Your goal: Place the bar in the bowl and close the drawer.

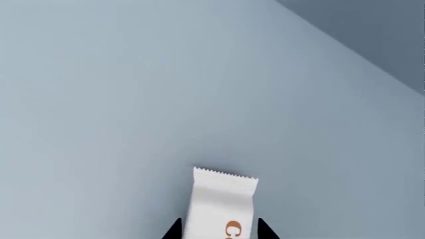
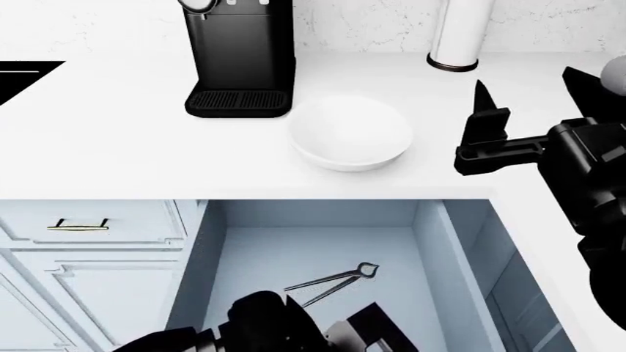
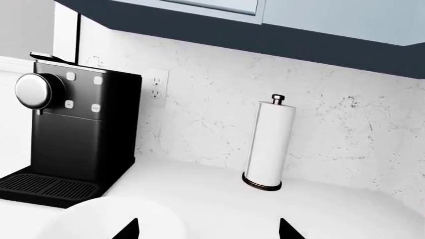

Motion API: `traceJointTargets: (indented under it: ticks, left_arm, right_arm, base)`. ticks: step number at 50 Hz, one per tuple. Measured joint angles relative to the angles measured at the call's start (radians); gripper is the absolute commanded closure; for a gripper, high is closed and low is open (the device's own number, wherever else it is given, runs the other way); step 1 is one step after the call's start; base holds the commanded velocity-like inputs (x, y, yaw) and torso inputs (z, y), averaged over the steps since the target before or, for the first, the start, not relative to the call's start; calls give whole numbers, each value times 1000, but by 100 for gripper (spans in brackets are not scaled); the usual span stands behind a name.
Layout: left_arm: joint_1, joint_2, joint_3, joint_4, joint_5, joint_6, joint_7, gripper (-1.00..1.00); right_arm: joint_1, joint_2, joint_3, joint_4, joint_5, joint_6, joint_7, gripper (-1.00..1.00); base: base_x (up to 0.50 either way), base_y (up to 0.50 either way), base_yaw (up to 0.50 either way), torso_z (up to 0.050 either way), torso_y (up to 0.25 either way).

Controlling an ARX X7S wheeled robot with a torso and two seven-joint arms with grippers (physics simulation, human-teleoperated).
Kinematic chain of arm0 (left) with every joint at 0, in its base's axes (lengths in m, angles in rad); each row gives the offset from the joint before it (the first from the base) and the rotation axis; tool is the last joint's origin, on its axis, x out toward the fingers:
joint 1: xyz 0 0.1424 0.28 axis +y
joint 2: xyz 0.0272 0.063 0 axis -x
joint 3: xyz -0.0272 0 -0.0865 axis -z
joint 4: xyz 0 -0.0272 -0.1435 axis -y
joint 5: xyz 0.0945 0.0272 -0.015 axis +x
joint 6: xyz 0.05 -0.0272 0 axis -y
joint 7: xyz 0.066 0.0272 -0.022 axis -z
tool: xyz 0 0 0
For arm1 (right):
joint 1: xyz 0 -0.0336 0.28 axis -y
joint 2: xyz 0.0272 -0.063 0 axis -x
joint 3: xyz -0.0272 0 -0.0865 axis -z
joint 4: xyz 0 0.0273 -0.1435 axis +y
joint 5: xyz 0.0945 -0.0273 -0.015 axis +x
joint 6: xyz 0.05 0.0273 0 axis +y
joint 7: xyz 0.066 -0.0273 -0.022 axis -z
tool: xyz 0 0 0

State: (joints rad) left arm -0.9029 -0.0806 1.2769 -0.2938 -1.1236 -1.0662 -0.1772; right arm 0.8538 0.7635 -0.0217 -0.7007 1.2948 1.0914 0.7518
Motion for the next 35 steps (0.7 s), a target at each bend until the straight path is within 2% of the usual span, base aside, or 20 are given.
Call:
traceJointTargets:
  ticks: [14, 35]
  left_arm:
    - [-31, -17, -34, 44, -26, 1, -24, 100]
    - [-209, -112, -244, 292, -163, -12, -167, 100]
  right_arm:
    - [-6, 3, -1, -1, 0, -8, 0, -100]
    - [-9, 10, 11, -4, 15, -21, 12, -100]
  base:
    - [0, 0, 0, 0, 1]
    - [0, 0, 0, 0, 0]
